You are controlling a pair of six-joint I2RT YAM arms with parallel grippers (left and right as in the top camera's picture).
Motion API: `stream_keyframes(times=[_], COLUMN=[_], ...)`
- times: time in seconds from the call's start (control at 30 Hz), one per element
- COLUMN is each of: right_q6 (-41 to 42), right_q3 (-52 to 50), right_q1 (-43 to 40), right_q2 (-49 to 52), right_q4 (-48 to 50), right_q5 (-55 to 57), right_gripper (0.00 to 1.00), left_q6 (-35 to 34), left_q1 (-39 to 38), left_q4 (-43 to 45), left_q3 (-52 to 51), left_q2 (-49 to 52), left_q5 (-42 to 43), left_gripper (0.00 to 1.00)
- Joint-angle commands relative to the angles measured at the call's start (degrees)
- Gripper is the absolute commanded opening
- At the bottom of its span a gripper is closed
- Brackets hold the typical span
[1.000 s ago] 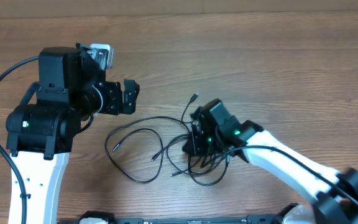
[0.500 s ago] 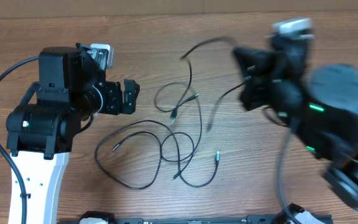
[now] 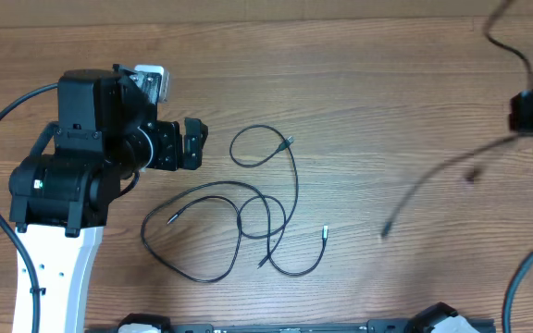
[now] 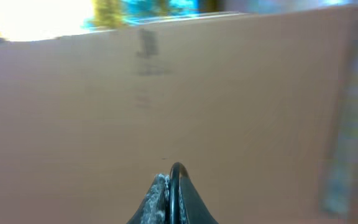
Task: Untangle cables
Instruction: 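Pull the grasped cable far to the right with the right gripper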
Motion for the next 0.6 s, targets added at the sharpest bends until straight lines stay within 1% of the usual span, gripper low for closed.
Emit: stream_keyframes(times=[0.0,0.1,0.13,0.27,0.4,0.57], right_q6=[-1.4,-1.4,-1.0,2.6,7.2,18.3], right_q3=[0.5,0.5,0.5,0.5,0.5,0.5], right_q1=[-4.7,-10.8,-14.9,-26.4,-39.7,-55.3], right_q2=[3.0,5.7,7.3,11.9,17.0,23.7], right_q4=[-2.5,-5.5,-7.1,-10.6,-14.8,-22.5], right_q5=[14.2,17.1,17.1,15.9,9.3,-0.2], right_gripper=[0.04,0.04,0.04,0.04,0.04,0.04], left_q6=[-0.3,-0.3,-0.3,-0.3,-0.3,-0.3], left_q1=[-0.1,-0.1,-0.1,-0.1,-0.1,-0.1], left_q4=[0.1,0.1,0.1,0.1,0.1,0.1], left_q3=[0.5,0.5,0.5,0.5,0.5,0.5], left_q2=[0.2,0.2,0.2,0.2,0.2,0.2], left_q5=[-0.3,-0.3,-0.3,-0.3,-0.3,-0.3], left_gripper=[1.00,1.00,1.00,1.00,1.00,0.99])
